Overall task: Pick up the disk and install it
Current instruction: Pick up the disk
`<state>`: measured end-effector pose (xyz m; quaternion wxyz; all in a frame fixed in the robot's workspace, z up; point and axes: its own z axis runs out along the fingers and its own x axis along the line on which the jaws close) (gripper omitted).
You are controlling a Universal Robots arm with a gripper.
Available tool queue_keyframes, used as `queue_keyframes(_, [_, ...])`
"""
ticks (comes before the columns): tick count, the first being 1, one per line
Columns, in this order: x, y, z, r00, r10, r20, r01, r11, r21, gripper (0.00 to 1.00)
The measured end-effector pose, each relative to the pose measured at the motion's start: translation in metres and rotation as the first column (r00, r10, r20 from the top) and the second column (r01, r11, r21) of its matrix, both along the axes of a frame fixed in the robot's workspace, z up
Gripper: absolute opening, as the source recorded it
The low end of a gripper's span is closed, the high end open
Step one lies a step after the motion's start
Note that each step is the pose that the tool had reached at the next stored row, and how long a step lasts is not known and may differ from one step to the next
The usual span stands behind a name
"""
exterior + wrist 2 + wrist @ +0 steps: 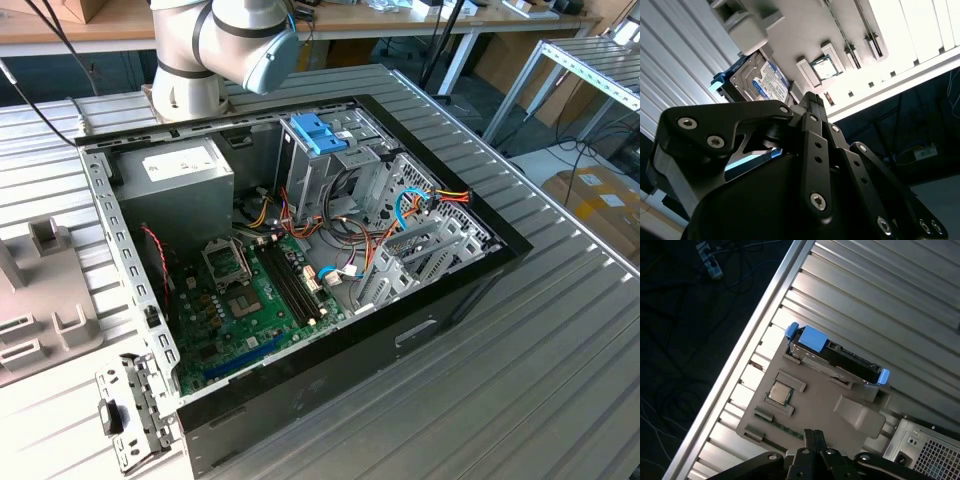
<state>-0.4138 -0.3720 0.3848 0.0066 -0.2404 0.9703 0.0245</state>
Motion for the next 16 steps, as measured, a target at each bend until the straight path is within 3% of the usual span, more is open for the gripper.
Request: queue_keyframes(16, [0.0, 0.0, 0.0, 0.998, 0.063, -0.0001, -0.063, 0.998, 0.0, 0.11])
